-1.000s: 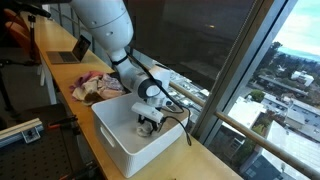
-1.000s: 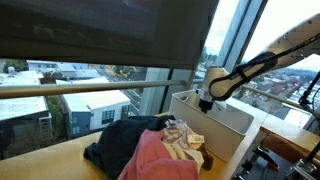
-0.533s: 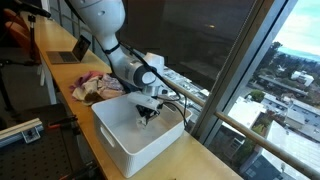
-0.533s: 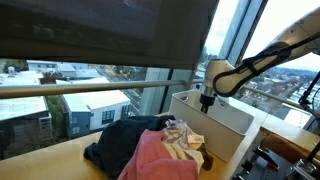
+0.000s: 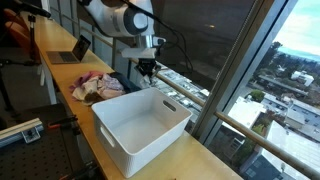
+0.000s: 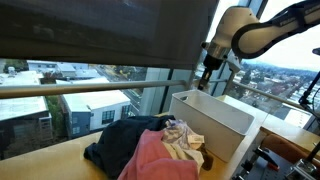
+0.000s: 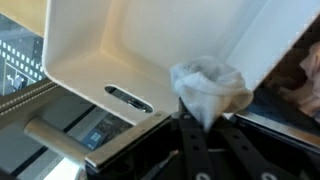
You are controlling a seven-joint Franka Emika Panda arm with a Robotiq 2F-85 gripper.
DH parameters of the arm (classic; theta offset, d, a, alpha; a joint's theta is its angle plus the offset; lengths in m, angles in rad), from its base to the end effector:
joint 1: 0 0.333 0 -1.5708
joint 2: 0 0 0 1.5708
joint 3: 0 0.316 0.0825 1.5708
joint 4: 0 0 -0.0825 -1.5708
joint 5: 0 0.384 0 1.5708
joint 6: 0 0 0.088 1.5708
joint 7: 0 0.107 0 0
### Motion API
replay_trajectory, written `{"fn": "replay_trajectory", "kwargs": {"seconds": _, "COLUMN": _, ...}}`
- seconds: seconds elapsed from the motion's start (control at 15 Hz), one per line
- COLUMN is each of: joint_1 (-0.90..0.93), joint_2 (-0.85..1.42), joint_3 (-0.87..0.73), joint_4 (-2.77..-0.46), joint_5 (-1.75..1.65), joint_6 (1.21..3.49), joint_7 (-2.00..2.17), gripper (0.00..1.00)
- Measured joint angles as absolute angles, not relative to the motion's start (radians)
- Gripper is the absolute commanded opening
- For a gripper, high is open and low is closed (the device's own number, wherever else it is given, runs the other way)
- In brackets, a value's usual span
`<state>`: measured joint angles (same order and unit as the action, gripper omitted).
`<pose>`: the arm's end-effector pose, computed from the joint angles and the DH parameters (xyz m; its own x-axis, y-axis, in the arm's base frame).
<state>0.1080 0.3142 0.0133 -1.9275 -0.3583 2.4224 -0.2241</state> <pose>0.6297 0.0748 0.3447 0.8193 0.5678 0.0796 0.5245 -0.7984 0.2959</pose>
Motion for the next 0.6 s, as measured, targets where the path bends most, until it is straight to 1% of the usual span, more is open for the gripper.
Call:
{"fn": "replay_trajectory", "kwargs": {"seconds": 0.27, "joint_1": 0.187, "joint_2": 0.193, "joint_3": 0.072, "joint_4": -1.936, "joint_5": -0.396, "joint_6": 2.322, "joint_7": -0.172, "gripper": 0.02}}
{"fn": "replay_trajectory", "kwargs": {"seconds": 0.6, "joint_1": 0.286, "joint_2": 0.209, "joint_3": 0.169, "joint_4": -1.913, "joint_5": -0.409, "joint_6": 2.252, "joint_7": -0.103, "gripper": 0.02}}
